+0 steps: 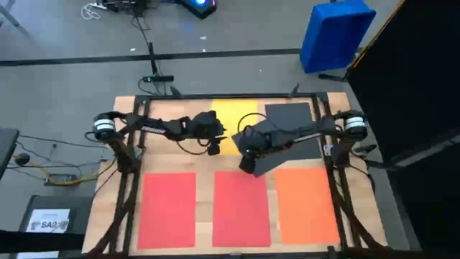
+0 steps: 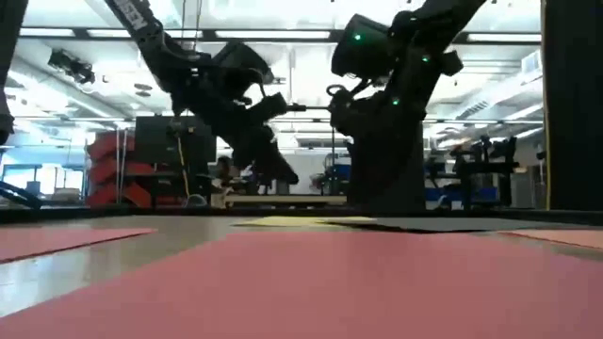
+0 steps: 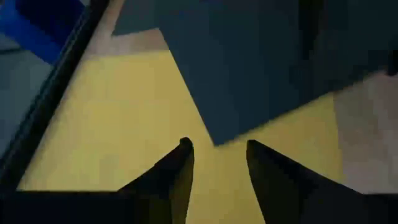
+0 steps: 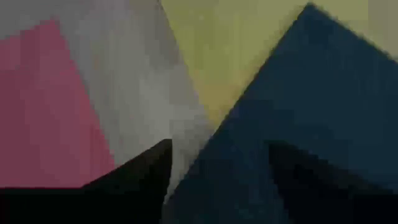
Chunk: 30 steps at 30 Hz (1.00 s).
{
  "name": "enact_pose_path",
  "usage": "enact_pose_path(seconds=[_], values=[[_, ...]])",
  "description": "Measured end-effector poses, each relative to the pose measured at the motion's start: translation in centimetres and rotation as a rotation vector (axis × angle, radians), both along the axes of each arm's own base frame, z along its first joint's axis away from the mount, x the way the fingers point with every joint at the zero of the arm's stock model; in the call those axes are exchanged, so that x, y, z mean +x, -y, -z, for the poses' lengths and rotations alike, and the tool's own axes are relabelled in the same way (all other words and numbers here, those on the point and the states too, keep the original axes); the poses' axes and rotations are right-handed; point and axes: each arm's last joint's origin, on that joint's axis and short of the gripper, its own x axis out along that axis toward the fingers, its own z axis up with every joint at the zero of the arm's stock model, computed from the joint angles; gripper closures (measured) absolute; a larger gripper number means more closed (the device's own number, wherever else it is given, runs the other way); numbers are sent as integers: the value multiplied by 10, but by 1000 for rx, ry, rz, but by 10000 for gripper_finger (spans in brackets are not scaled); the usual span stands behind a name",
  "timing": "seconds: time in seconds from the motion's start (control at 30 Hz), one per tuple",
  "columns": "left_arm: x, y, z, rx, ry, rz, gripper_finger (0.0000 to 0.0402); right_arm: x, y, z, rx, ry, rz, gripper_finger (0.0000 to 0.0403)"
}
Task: Organize paper
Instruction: Stack the black paper on top of the black paper
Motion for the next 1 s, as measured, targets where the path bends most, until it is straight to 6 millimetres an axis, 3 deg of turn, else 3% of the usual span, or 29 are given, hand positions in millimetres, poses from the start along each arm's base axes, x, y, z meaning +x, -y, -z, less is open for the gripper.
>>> enact_pose_path(seconds=[0.37,1.0], values=[[0,-3,13,-36,-51,-22,271,-7,1,21,3,-167,41,124],[-3,-3,16,-62,-82,-33,271,-23,0,5,-43,-461,-247,149]])
